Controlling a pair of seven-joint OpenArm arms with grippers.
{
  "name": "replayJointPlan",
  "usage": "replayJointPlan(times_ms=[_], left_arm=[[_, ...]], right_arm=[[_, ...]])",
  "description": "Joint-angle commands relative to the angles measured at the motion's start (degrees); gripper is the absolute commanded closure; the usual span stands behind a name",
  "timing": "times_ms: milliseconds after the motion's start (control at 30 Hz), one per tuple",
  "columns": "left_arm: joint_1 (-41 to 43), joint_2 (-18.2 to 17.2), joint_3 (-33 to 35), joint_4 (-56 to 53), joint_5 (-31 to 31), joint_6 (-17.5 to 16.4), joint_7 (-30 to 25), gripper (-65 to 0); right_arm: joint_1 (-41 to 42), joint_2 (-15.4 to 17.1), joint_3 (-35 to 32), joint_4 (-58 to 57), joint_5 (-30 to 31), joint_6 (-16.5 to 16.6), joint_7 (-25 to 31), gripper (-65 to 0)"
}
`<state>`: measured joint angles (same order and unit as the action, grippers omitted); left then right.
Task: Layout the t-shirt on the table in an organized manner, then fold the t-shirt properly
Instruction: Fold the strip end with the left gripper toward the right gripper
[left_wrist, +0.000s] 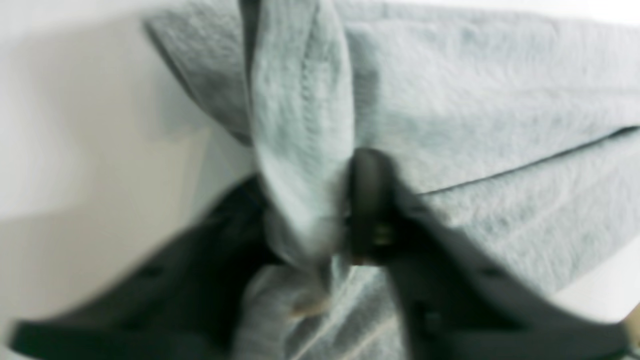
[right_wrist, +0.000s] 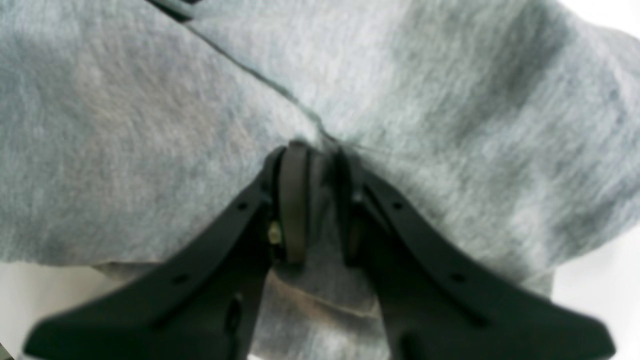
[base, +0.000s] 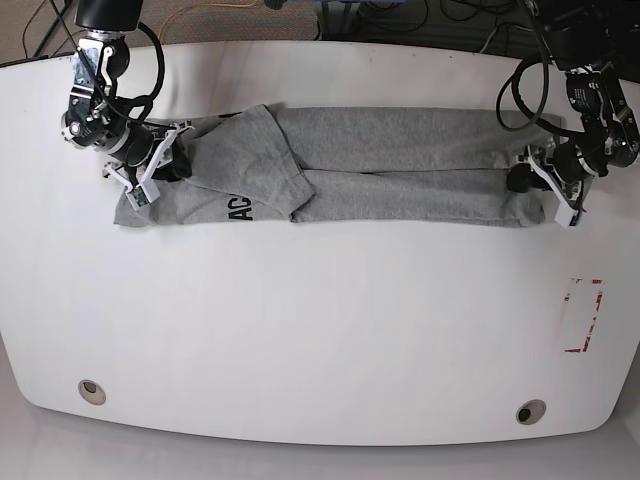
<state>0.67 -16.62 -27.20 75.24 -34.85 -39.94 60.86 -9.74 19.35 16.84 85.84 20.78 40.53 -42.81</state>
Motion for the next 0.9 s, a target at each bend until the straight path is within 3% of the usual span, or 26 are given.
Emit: replayJointPlan(times_ms=[0,100,200,500,700,867], left_arm=[[-0.18,-0.83,0.26,0.76,0.17,-0.06,0.99,-4.9],[-0.18,-0.92,0.43,1.02,0.17,-0.06,1.07,-0.1],[0.08,-1.00,0.96,3.75,0.52,-0.06,1.16,0.0],[4.48,-0.30,10.01,24.49,5.80,-0.06,2.22,0.0],[3.86,3.22,16.52,31.09,6.15,-0.06,6.96,0.0],[1.49,6.03,21.79,31.79,6.32,-0.06,7.75,0.0]], right_arm=[[-0.33,0.38,-0.09,-0.08,-2.97,-0.53,-3.57,-10.1],[-0.33,0.29,-0.09,-0.08,-2.97,-0.53,-3.57,-10.1],[-0.33,-0.41,-0.09,-0.08,-2.97,-0.53,-3.57,-10.1],[-0.42,-0.67,-0.09,-0.08,-2.97,-0.53,-3.57,-10.1],[-0.42,-0.76,-0.09,-0.08,-2.97,-0.53,-3.57,-10.1],[-0.42,-0.76,-0.18,-0.08,-2.97,-0.53,-3.57,-10.1]])
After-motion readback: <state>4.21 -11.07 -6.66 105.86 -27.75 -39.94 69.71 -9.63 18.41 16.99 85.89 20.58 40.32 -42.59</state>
